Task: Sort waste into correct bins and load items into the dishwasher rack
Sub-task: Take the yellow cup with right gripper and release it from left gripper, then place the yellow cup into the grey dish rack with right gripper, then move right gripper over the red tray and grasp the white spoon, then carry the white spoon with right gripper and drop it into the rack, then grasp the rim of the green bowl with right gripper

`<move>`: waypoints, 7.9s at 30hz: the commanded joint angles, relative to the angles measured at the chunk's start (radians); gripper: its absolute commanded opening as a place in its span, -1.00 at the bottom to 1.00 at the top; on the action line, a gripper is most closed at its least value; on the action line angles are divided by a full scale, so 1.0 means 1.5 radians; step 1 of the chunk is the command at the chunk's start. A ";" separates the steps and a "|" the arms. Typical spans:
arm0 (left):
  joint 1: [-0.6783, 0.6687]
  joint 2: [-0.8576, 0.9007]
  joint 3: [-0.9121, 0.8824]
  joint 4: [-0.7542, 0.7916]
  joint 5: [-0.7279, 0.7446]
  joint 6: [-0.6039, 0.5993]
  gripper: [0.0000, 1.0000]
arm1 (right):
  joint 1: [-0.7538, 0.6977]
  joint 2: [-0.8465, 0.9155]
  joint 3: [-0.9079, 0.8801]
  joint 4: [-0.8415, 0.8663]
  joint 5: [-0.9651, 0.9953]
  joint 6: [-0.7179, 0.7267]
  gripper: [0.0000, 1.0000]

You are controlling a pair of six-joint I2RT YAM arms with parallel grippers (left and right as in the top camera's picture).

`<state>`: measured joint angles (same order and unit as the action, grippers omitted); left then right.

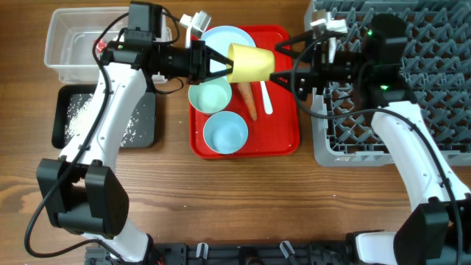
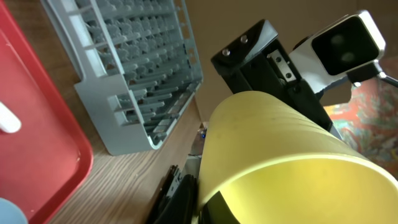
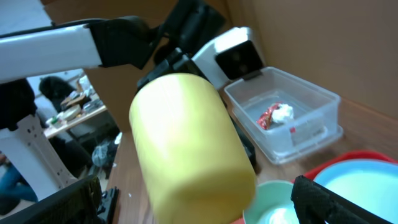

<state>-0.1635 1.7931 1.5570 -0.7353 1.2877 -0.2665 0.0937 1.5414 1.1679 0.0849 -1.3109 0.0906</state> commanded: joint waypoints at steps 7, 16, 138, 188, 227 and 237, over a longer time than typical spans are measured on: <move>-0.012 -0.007 0.006 0.003 0.075 0.019 -0.92 | 0.044 0.009 0.012 0.020 0.026 0.010 0.99; -0.015 -0.007 0.006 0.017 0.096 0.019 -0.92 | 0.044 0.009 0.011 0.021 0.003 0.009 0.64; 0.027 -0.007 0.004 -0.104 -0.585 0.013 0.56 | 0.195 0.420 0.324 -0.467 0.833 0.098 0.33; 0.027 -0.007 0.004 -0.104 -0.589 0.014 0.64 | 0.168 0.273 0.310 -0.536 0.844 0.073 -0.90; 0.027 -0.007 0.004 -0.099 -0.610 0.014 0.68 | -0.031 0.247 0.313 -0.621 0.762 -0.044 0.15; 0.040 -0.007 0.004 -0.064 -0.616 0.013 0.74 | 0.175 0.238 0.316 -0.505 0.698 0.153 0.07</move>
<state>-0.1184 1.7931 1.5570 -0.8341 0.3817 -0.2485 0.2562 1.8446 1.6333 -0.7143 -0.2241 0.1616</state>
